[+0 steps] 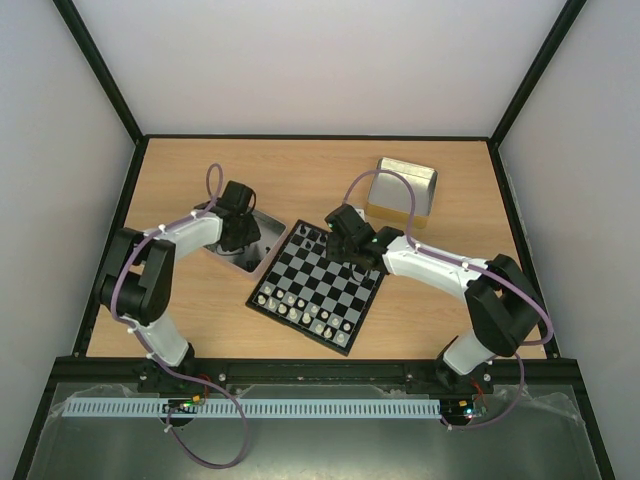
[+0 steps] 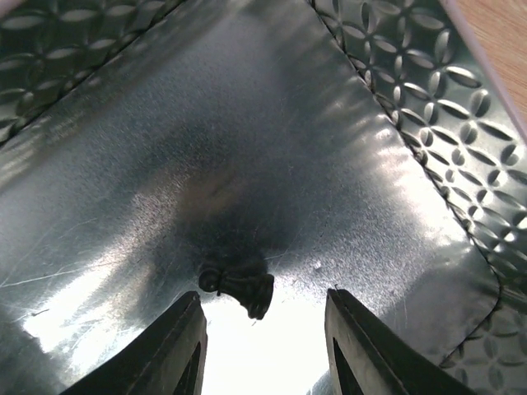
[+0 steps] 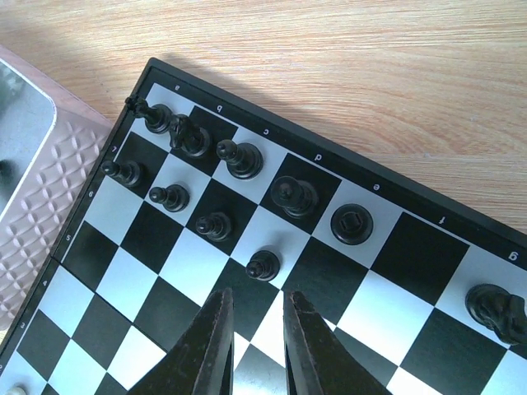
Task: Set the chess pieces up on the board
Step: Pick up the chess piece from the storage box.
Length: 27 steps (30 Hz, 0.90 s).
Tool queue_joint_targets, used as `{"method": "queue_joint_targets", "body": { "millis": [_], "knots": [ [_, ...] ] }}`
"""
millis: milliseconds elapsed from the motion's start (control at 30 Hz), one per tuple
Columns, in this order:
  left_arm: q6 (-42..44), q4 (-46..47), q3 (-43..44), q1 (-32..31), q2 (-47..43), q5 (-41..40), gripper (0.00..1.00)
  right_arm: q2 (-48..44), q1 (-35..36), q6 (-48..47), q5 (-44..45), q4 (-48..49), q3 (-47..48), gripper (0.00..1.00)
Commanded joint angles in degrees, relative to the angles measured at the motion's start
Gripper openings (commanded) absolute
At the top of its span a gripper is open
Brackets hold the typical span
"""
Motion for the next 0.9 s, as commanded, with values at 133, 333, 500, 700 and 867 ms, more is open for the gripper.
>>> {"method": "queue_joint_targets", "body": {
  "millis": [133, 333, 500, 700, 867],
  "knots": [
    [-3.6, 2.2, -0.3, 0.7, 3.5, 0.6, 0.44, -1.5, 0.4, -0.1, 1.2, 0.9, -0.6, 0.17],
    [-3.2, 2.8, 1.0, 0.8, 5.9, 0.3, 0.43, -1.7, 0.3, -0.2, 1.5, 0.7, -0.7, 0.17],
    [-1.9, 2.1, 2.9, 0.7, 7.7, -1.3, 0.38, -1.8, 0.4, -0.1, 1.4, 0.7, -0.7, 0.17],
    [0.1, 0.8, 3.6, 0.1, 8.5, -2.2, 0.3, -1.5, 0.4, 0.1, 1.2, 0.7, -0.6, 0.17],
    [1.1, -0.4, 2.6, -0.7, 7.4, -2.0, 0.34, -1.6, 0.4, 0.2, 1.2, 0.8, -0.8, 0.17]
  ]
}}
